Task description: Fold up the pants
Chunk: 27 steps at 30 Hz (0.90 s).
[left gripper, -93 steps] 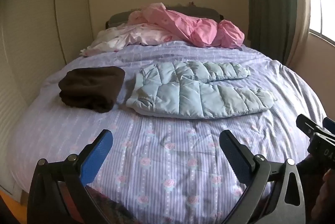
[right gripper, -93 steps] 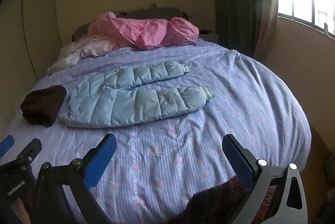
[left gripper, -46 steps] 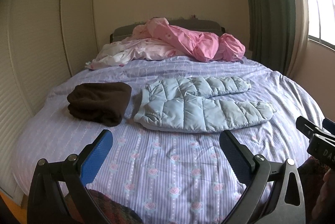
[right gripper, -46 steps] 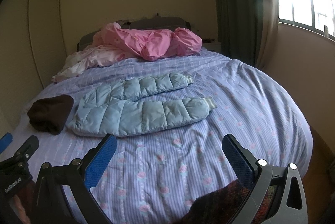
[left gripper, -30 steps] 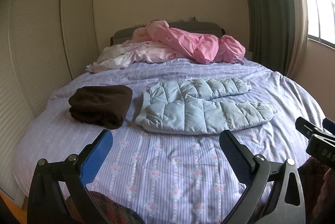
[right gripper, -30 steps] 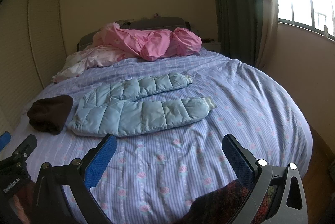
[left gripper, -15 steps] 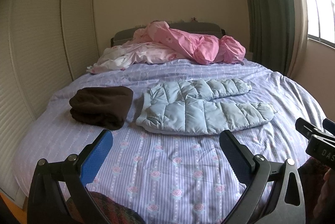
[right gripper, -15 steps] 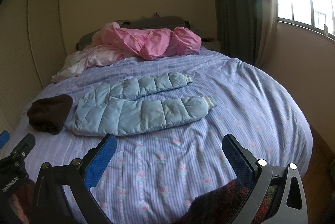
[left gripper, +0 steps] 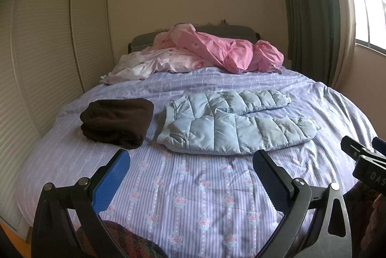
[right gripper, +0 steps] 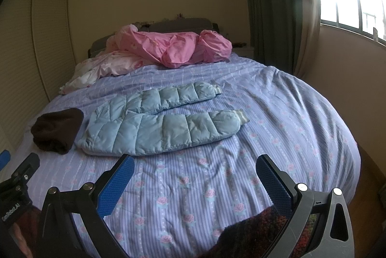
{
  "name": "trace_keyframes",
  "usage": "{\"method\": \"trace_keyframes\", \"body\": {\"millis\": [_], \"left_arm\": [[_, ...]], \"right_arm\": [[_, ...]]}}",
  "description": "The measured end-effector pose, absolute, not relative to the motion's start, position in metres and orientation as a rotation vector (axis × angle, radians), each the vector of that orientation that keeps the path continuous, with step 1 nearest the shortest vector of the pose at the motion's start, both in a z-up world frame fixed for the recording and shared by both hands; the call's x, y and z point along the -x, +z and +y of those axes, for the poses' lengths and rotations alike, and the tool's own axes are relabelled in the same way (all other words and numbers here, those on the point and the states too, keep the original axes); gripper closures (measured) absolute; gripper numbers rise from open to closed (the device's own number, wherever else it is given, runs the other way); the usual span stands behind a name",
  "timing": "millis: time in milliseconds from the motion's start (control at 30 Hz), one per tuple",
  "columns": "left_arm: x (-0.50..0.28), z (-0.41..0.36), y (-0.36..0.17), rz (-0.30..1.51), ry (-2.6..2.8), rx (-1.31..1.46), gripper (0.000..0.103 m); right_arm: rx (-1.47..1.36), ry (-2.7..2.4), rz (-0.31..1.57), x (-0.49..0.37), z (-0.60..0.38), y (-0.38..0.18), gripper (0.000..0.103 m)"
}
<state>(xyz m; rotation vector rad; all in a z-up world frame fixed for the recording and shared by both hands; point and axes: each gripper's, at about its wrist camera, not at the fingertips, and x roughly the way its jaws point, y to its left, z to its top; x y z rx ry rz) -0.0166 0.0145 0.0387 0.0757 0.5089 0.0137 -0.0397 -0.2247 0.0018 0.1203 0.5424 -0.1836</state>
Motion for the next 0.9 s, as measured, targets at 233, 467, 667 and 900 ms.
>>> {"method": "trace_keyframes", "body": {"millis": [233, 467, 667, 900], "left_arm": [[0.001, 0.007, 0.034, 0.502, 0.005, -0.091, 0.000], [-0.055, -0.019, 0.044, 0.504, -0.068, -0.119, 0.000], [-0.124, -0.060, 0.060, 0.481, -0.113, -0.191, 0.000], [-0.219, -0.111, 0.054, 0.529, -0.188, -0.215, 0.000]], "right_arm": [[-0.124, -0.186, 0.548, 0.032, -0.229, 0.003, 0.001], [-0.138, -0.143, 0.538, -0.012, -0.242, 0.015, 0.001], [-0.126, -0.097, 0.533, -0.073, -0.263, 0.035, 0.001], [-0.071, -0.105, 0.575, -0.173, -0.303, 0.044, 0.001]]}}
